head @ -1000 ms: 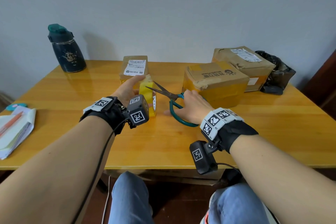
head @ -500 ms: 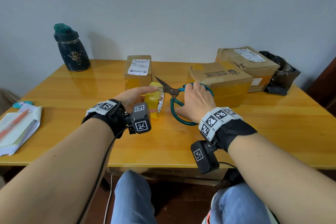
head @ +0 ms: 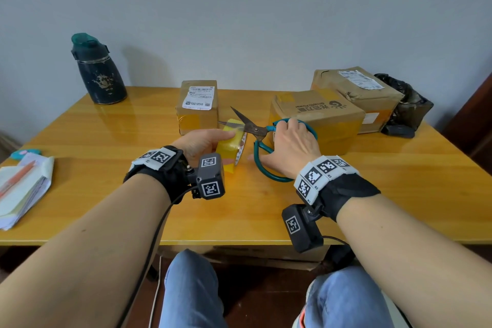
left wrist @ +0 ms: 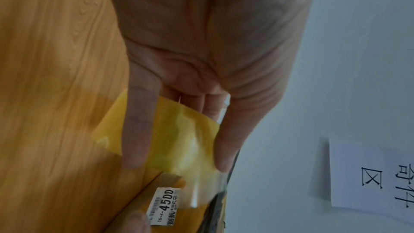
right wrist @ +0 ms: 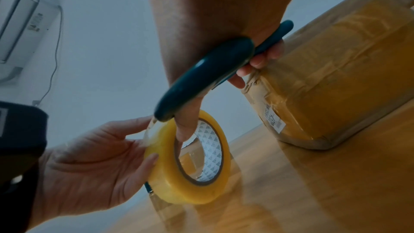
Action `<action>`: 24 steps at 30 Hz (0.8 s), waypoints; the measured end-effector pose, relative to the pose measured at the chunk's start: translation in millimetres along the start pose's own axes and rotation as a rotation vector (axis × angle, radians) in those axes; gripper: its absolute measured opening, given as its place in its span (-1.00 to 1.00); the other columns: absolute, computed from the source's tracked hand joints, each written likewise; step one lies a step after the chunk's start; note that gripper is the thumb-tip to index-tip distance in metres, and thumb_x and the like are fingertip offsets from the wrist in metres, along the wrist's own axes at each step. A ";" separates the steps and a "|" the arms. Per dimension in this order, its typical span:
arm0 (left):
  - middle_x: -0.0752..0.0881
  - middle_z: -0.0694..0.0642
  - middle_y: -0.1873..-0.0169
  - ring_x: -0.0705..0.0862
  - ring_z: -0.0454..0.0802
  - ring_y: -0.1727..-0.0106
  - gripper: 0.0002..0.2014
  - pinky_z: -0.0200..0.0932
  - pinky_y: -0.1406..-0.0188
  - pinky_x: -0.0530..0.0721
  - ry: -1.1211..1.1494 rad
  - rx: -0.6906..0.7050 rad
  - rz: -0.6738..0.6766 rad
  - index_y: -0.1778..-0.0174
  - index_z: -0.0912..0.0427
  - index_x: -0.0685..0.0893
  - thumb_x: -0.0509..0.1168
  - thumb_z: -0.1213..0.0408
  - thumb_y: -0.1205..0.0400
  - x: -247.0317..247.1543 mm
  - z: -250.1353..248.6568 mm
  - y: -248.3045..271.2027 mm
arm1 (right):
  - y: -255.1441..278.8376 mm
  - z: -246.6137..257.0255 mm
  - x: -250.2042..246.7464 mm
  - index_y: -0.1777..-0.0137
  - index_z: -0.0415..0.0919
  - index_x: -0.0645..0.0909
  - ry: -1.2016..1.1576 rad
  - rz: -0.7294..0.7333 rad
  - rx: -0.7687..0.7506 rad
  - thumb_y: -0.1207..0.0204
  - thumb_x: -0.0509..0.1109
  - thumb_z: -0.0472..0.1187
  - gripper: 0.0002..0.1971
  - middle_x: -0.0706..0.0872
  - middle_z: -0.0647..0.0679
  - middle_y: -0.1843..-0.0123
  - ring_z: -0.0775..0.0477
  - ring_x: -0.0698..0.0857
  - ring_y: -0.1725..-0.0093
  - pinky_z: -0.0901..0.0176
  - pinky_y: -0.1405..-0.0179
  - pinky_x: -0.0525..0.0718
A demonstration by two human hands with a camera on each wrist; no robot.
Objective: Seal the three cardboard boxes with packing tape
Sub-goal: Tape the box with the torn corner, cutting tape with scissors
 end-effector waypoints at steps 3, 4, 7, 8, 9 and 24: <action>0.79 0.24 -0.03 0.81 0.04 0.15 -0.67 -0.14 0.39 0.76 0.010 -0.006 -0.027 -0.21 0.28 0.65 0.43 0.35 -0.53 -2.8 -0.8 -0.3 | -0.2 -8.3 0.0 -0.29 -0.28 0.41 0.005 0.004 0.029 -0.33 0.24 0.54 -0.12 0.49 -0.22 -0.23 -0.21 0.51 -0.18 0.01 -0.11 0.52; 0.76 0.28 -0.12 0.81 0.07 0.10 -0.54 -0.13 0.39 0.76 0.010 -0.013 -0.046 -0.31 0.30 0.60 0.45 0.36 -0.49 -5.0 -0.5 -1.3 | 0.1 -9.7 0.1 -0.29 -0.28 0.41 0.009 0.005 0.032 -0.33 0.24 0.54 -0.12 0.49 -0.22 -0.23 -0.21 0.51 -0.18 0.02 -0.10 0.52; 0.66 0.35 -0.29 0.81 0.13 0.07 -0.38 -0.11 0.42 0.76 0.010 -0.019 -0.052 -0.44 0.33 0.51 0.48 0.38 -0.43 -4.2 -1.6 -0.4 | 0.5 -10.8 0.3 -0.29 -0.28 0.41 0.005 0.007 0.043 -0.33 0.23 0.54 -0.12 0.49 -0.22 -0.23 -0.21 0.51 -0.18 0.02 -0.11 0.51; 0.60 0.36 -0.36 0.80 0.15 0.03 -0.30 -0.10 0.41 0.76 0.010 -0.026 -0.056 -0.47 0.33 0.48 0.50 0.37 -0.38 -3.9 -1.5 -0.6 | 0.6 -11.2 -0.1 -0.28 -0.28 0.41 0.006 0.008 0.045 -0.31 0.22 0.56 -0.10 0.49 -0.21 -0.23 -0.21 0.51 -0.18 0.02 -0.11 0.51; 0.55 0.37 -0.41 0.79 0.17 -0.01 -0.25 -0.10 0.40 0.77 0.004 -0.028 -0.056 -0.49 0.32 0.46 0.52 0.36 -0.34 -3.6 -2.1 -0.3 | 0.5 -11.9 -0.2 -0.27 -0.28 0.41 0.010 0.008 0.047 -0.29 0.21 0.58 -0.09 0.49 -0.21 -0.22 -0.21 0.51 -0.17 0.01 -0.11 0.52; 0.78 0.21 -0.03 0.78 0.04 0.10 -0.75 -0.19 0.40 0.77 -0.152 -0.009 0.038 -0.23 0.26 0.67 0.30 0.41 -0.63 5.2 -16.1 3.0 | -1.5 -15.2 -7.8 -0.13 -0.20 0.38 0.043 0.037 0.044 -0.30 0.15 0.60 -0.18 0.63 -0.03 0.20 -0.06 0.55 0.36 0.12 0.41 0.41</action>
Point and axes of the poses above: each hand's wrist, its own y-axis away from the middle knuckle, its own x-axis out of the palm, z = x × y, the point moved 9 cm from there along -y, towards the middle knuckle
